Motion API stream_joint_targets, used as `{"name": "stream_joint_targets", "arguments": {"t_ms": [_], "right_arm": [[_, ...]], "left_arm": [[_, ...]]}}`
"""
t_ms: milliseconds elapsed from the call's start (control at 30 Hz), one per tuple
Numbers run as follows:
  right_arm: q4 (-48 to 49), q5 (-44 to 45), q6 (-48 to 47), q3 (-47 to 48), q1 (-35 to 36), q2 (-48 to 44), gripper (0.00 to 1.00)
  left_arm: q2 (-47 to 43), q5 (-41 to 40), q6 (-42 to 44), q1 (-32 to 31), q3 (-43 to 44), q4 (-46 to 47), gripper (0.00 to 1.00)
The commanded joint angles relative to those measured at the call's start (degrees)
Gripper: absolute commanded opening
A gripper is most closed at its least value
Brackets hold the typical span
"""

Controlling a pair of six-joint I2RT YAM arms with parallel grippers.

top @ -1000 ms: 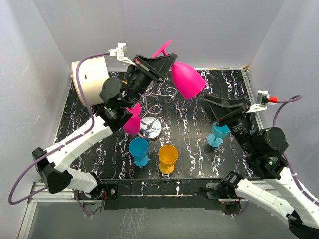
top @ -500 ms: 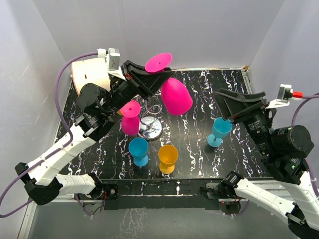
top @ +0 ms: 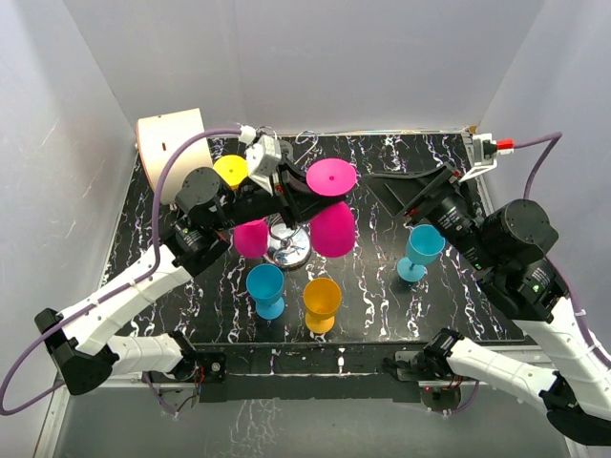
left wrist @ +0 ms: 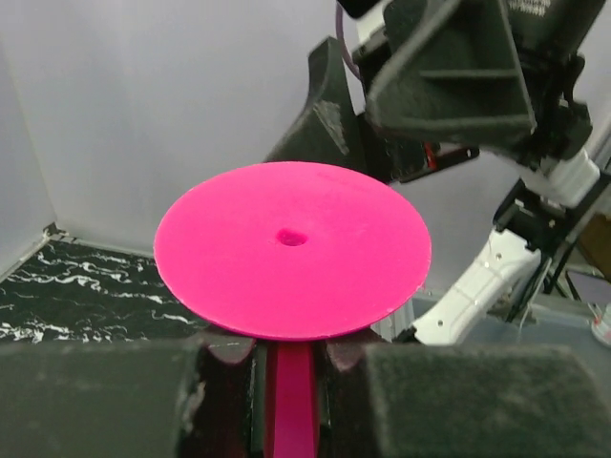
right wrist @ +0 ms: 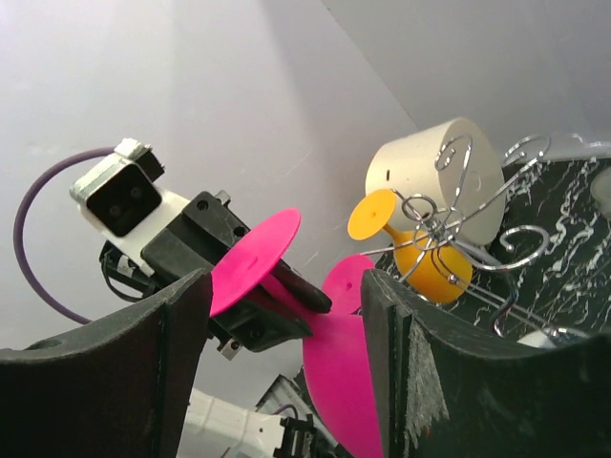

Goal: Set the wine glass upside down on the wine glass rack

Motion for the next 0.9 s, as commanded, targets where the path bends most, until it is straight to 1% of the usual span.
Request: {"name": "stream_joint_targets", "arguments": {"t_ms": [0,100,167,233,333,467,533,633,700,800,867], "right_arm": [[-4.41,4.51,10.08,2.45,0.15,-1.01,0.61],[-4.95,5.60,14.58,0.48,0.15,-2.60,0.60],[-4.71,5.29,17.32,-0.75,0.11,-3.17,0.58],[-6.69,5.47,18.85,0.43,0.14,-2.23,0.58],[-11.83,5.53,19.17,5.19,0.12,0.81,0.57],[-17.85,2.53,17.30,11.10,0.10,5.32,0.58],[-20.24,0.77,17.00,12.21,0.07,7.13,0.58],[-21.45,-1.61,17.24,10.55,0.15,8.33,0.58],[-21.20,-1.49,17.63,8.09,0.12,8.11,0.58],[-17.87,-2.47,18.80,4.69,0.12,7.08,0.56],[-15.40,-4.20,20.07,2.48,0.15,6.86,0.53]], "left_arm": [[-2.45,4.21,5.12,-0.07,-2.09,1.53,0.00],[-1.48,2.75,8.66,-0.12,-1.16,-5.28,0.00],[-1.47,4.11,9.88,-0.16,-1.53,-6.71,0.00],[-2.47,5.16,9.95,-0.15,-3.12,-4.86,0.00],[-3.83,4.96,9.93,-0.14,-5.18,-1.63,0.00],[-4.91,4.80,11.01,-0.16,-7.50,1.45,0.00],[-5.32,4.23,11.67,-0.16,-8.42,2.32,0.00],[-5.78,3.79,11.83,-0.16,-9.17,3.21,0.00],[-6.11,3.82,12.16,-0.15,-9.12,2.32,0.00],[-7.04,3.63,13.63,-0.08,-8.79,-0.61,0.00],[-7.76,3.45,13.97,-0.15,-9.47,-1.16,0.00]]}}
